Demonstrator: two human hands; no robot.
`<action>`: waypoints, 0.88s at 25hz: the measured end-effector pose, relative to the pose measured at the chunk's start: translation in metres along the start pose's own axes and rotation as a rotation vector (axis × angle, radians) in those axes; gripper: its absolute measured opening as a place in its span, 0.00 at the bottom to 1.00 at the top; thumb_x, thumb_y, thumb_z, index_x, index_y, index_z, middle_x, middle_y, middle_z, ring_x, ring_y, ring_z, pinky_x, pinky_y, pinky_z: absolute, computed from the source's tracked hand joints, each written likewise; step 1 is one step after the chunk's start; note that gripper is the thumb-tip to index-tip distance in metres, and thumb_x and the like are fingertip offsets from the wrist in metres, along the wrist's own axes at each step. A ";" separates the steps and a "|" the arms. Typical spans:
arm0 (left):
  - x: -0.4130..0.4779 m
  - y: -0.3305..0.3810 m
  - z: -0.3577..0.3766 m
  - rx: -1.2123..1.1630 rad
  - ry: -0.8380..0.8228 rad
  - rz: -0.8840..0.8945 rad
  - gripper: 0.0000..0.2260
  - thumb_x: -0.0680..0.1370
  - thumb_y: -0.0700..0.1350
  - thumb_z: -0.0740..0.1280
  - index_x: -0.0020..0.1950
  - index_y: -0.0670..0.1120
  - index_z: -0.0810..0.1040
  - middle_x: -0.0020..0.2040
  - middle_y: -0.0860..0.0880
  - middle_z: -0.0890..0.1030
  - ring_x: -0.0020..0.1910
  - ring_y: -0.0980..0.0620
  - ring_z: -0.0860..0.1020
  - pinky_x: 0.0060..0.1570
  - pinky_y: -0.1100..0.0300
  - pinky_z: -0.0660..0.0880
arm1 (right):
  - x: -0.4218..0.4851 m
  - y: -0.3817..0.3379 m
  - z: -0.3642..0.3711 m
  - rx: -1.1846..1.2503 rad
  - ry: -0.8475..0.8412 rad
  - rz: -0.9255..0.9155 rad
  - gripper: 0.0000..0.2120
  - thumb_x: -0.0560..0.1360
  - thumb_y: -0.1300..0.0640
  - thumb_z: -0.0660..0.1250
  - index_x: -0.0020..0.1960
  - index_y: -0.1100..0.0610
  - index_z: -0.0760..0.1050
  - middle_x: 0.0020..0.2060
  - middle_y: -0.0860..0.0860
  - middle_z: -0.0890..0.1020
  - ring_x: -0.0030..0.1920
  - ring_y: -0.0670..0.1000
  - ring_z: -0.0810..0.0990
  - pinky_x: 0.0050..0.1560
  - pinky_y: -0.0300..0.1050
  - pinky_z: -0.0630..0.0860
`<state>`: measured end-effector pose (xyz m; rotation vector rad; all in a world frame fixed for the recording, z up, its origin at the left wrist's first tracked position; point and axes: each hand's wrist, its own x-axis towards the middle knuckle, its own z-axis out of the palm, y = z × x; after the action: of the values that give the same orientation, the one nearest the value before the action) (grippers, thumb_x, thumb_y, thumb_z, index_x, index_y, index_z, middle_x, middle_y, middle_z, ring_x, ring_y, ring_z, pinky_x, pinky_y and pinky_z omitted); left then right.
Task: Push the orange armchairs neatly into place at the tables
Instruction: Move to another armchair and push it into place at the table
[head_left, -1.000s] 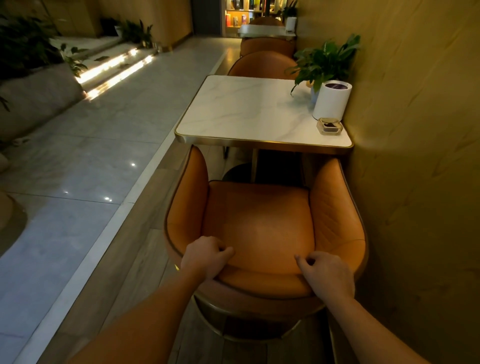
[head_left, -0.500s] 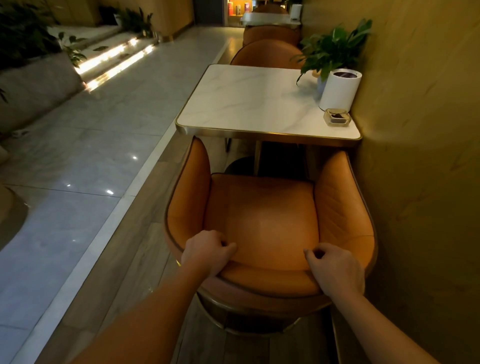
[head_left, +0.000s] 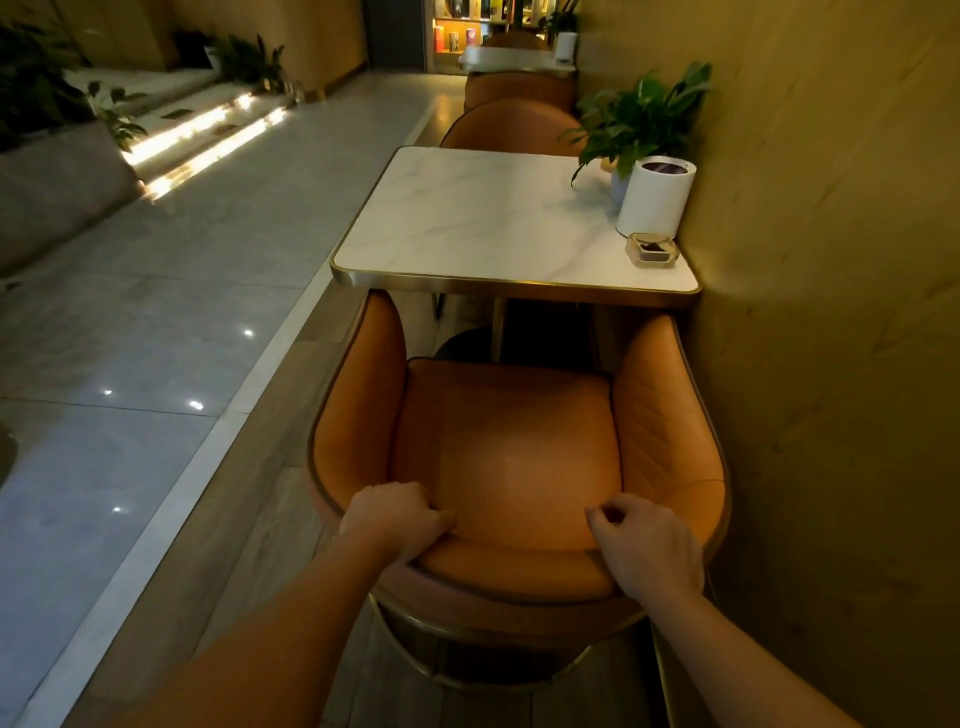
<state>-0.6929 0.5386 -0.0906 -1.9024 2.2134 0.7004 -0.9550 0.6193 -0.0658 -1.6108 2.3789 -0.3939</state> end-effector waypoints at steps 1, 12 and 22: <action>0.001 -0.001 0.000 0.003 -0.012 -0.002 0.19 0.78 0.65 0.59 0.44 0.53 0.81 0.40 0.53 0.81 0.40 0.55 0.80 0.44 0.58 0.77 | -0.001 0.000 0.000 0.010 0.006 -0.006 0.14 0.79 0.39 0.61 0.50 0.45 0.81 0.35 0.42 0.78 0.36 0.42 0.75 0.39 0.43 0.78; -0.003 0.000 0.000 -0.061 0.040 -0.005 0.18 0.77 0.63 0.61 0.43 0.52 0.81 0.39 0.52 0.82 0.39 0.54 0.81 0.43 0.57 0.77 | 0.000 -0.005 -0.003 -0.046 -0.093 0.004 0.13 0.80 0.39 0.60 0.53 0.44 0.79 0.38 0.42 0.78 0.38 0.42 0.75 0.36 0.40 0.72; -0.020 -0.001 0.002 -0.320 0.386 0.023 0.14 0.80 0.56 0.63 0.37 0.52 0.78 0.32 0.51 0.78 0.30 0.57 0.74 0.34 0.62 0.70 | 0.000 -0.005 -0.001 -0.074 -0.064 0.011 0.13 0.79 0.38 0.60 0.48 0.44 0.79 0.35 0.41 0.78 0.35 0.42 0.77 0.37 0.40 0.79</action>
<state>-0.6884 0.5576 -0.0849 -2.3415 2.4715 0.7875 -0.9516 0.6175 -0.0631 -1.6150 2.3794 -0.2512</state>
